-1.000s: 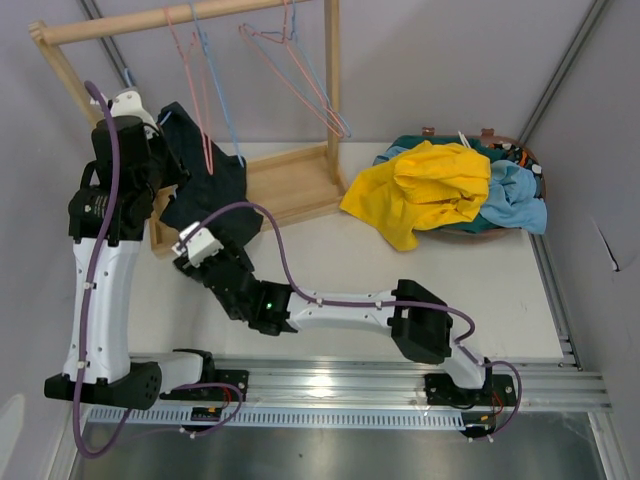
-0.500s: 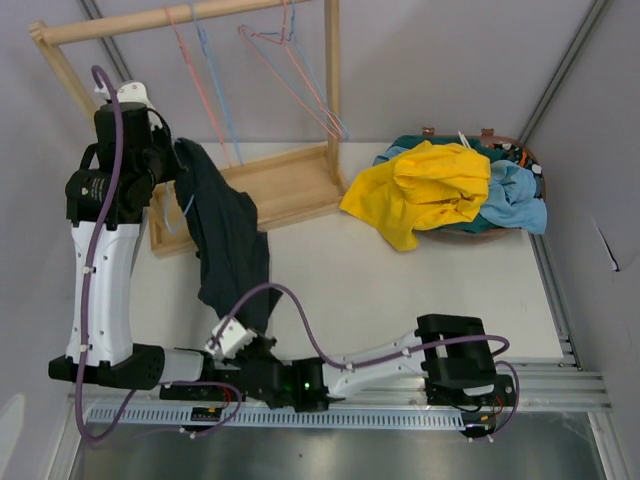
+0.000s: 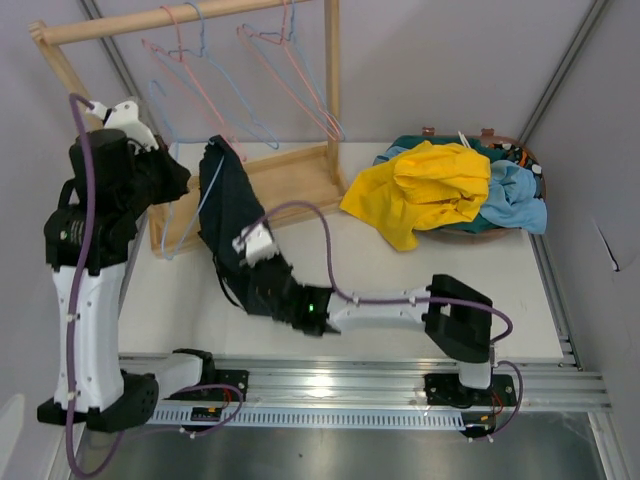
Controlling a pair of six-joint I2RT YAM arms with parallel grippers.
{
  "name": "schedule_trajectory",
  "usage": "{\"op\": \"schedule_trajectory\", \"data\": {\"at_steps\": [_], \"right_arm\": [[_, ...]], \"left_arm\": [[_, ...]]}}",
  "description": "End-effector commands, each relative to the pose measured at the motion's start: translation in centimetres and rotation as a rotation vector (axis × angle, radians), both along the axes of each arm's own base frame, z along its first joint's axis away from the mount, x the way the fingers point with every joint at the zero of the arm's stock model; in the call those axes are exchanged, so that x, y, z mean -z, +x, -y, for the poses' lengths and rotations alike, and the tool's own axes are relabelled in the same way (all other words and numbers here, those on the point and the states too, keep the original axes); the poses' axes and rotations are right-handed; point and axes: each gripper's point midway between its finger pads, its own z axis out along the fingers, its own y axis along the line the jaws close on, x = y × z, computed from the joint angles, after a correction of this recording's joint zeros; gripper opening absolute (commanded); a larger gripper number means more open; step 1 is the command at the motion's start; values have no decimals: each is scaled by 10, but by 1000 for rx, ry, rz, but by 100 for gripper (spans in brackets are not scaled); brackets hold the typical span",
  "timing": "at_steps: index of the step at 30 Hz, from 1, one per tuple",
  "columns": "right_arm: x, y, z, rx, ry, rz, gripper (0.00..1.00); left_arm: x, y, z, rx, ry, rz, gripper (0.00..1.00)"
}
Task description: Remove the shorts from the hanger
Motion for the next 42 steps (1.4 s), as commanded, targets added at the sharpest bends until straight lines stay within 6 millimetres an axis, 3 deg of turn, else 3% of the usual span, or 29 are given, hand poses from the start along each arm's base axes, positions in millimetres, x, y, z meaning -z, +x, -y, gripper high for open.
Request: {"op": "schedule_trajectory", "data": {"at_steps": [1, 2, 3, 5, 8, 11, 12, 14, 15, 18, 19, 21, 22, 23, 24, 25, 27, 29, 32, 33, 36, 37, 39, 40, 41, 42], "right_arm": [[-69, 86, 6, 61, 152, 58, 0], [-62, 116, 18, 108, 121, 48, 0], [-78, 130, 21, 123, 150, 54, 0], [-87, 151, 38, 155, 162, 34, 0], [-99, 146, 64, 204, 183, 49, 0], [-114, 133, 110, 268, 212, 79, 0], [-136, 129, 130, 292, 246, 101, 0], [-147, 132, 162, 350, 225, 127, 0], [-170, 138, 192, 400, 255, 157, 0], [-204, 154, 243, 476, 279, 210, 0], [-217, 167, 283, 548, 285, 229, 0], [-249, 179, 318, 581, 333, 274, 0], [-257, 191, 358, 661, 324, 290, 0], [-280, 194, 377, 684, 353, 325, 0], [-292, 197, 392, 699, 362, 343, 0], [-295, 203, 423, 761, 359, 348, 0], [-311, 206, 447, 799, 377, 380, 0], [-311, 209, 475, 857, 383, 388, 0], [-293, 211, 492, 892, 400, 360, 0], [-274, 212, 493, 900, 382, 331, 0], [-247, 204, 502, 955, 371, 306, 0], [-218, 205, 504, 978, 363, 264, 0], [-190, 200, 515, 1031, 362, 226, 0], [-162, 196, 520, 1063, 335, 183, 0], [-148, 193, 528, 1106, 332, 164, 0], [-123, 189, 540, 1156, 333, 116, 0]], "left_arm": [[-22, -28, 20, 95, -87, 96, 0], [-22, -33, 21, 101, -99, 102, 0], [-24, -36, 23, 112, -114, 119, 0], [-9, -41, 30, 141, -134, 89, 0], [-5, -40, 25, 124, -108, 78, 0], [-16, -37, 8, 51, -55, 108, 0], [-18, -35, 2, 20, -38, 115, 0], [-25, -31, -2, -1, -25, 129, 0], [-24, -29, -3, -12, -26, 123, 0], [-23, -25, -3, -15, -30, 130, 0], [-15, -23, -3, -16, -26, 114, 0], [-14, -20, -8, -39, -10, 116, 0], [-12, -19, -9, -46, -2, 112, 0], [-13, -18, -11, -55, 5, 115, 0], [-12, -17, -13, -62, 14, 113, 0], [-12, -15, -15, -75, 21, 115, 0], [-12, -13, -19, -94, 29, 116, 0], [-15, -9, -23, -116, 38, 119, 0], [-15, -1, -28, -151, 51, 118, 0], [-16, 0, -30, -160, 53, 123, 0], [-21, 9, -38, -200, 81, 141, 0], [-26, 10, -42, -219, 94, 149, 0], [-19, 23, -52, -275, 141, 109, 0], [-31, 23, -55, -290, 145, 132, 0], [-25, 34, -56, -297, 156, 101, 0], [-40, 33, -58, -304, 150, 129, 0]]}}
